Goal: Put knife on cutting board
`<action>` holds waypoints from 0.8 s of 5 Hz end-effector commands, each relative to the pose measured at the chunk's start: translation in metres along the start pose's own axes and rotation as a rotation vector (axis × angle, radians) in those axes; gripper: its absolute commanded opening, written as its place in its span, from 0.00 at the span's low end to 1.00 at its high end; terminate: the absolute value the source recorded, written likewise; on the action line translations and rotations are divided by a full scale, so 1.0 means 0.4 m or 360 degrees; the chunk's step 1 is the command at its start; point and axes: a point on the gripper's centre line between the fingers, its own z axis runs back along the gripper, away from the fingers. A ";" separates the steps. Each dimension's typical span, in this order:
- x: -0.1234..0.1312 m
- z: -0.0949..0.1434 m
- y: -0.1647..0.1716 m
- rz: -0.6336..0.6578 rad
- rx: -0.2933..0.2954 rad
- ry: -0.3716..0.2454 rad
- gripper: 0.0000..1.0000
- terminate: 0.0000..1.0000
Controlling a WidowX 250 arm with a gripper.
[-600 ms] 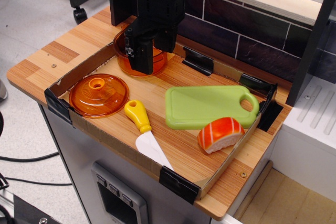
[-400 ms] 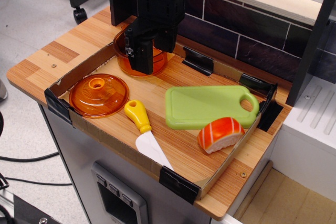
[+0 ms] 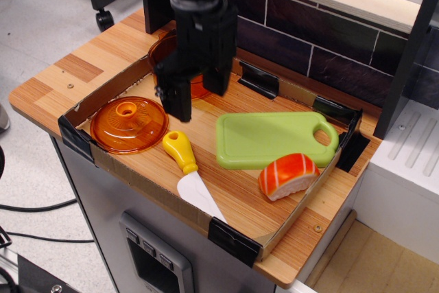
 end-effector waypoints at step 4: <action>-0.031 -0.021 -0.068 -0.0759 0.0103 -0.0167 1.00 0.00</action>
